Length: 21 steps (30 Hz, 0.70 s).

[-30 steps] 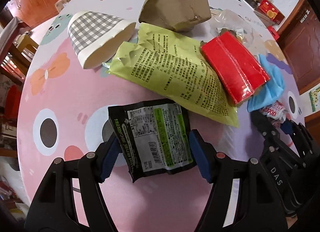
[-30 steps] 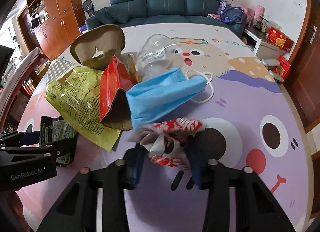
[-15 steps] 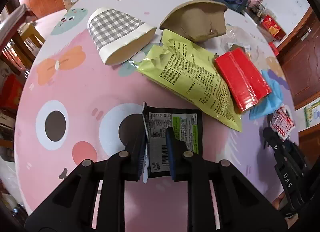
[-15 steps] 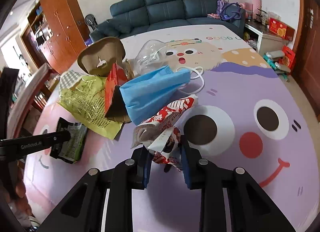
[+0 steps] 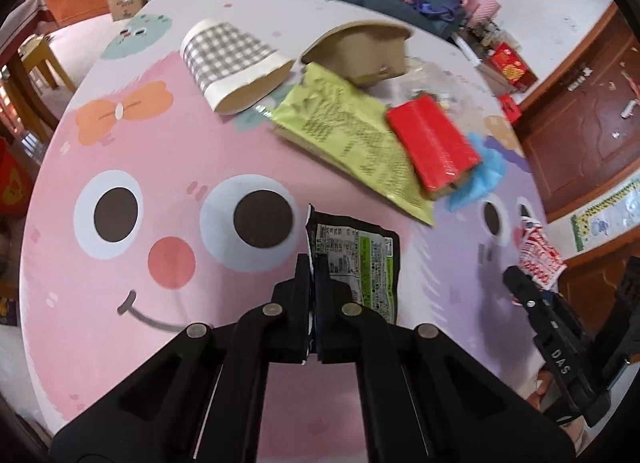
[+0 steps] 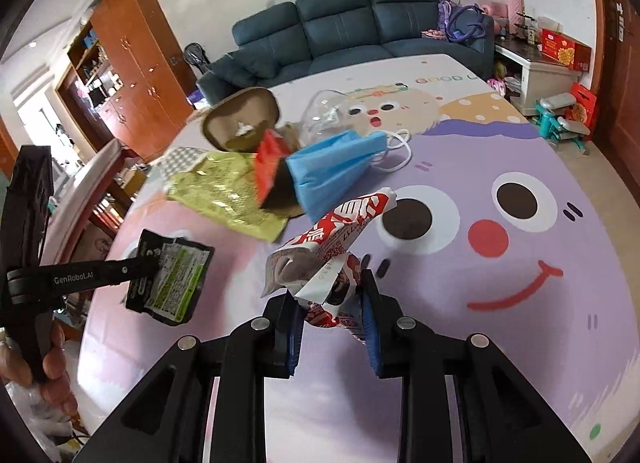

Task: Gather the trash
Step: 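Lift the snack packet with the left tool while the right tool carries the wrapper to the bin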

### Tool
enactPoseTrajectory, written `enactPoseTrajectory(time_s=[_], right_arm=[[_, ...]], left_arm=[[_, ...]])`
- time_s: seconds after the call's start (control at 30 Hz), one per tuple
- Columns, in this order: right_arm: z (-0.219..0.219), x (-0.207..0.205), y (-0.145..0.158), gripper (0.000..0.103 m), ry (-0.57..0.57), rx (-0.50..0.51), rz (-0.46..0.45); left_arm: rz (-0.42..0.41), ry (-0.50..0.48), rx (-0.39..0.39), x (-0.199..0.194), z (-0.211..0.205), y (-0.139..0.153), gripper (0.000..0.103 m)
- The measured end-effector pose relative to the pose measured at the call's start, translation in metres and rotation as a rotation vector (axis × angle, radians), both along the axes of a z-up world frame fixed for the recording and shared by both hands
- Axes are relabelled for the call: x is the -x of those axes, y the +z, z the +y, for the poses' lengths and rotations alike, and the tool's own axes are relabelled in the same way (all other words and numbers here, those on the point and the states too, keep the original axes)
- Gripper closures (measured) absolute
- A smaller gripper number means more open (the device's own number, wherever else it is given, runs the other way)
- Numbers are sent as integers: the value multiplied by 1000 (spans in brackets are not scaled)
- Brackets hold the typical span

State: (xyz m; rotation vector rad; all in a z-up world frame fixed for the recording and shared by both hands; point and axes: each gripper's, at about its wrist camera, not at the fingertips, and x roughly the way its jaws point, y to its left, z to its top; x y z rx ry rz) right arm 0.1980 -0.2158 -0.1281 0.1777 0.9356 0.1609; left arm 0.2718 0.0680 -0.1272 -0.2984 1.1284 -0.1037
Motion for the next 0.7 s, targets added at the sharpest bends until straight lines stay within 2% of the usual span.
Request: enactPoseTrajectory(time_s=[0.3,0.53,0.7], right_arm=[[12,66,32,78,43,-44,-23],[17,127,45,78,73,-38,-5],[17,182,41,78,85,-26,42]], left_arm=[[-64,-110,35,65,-25,42,103],[-73,-206,55,120,-52,49,103],[-88,-303,33,162,-71,48,103]])
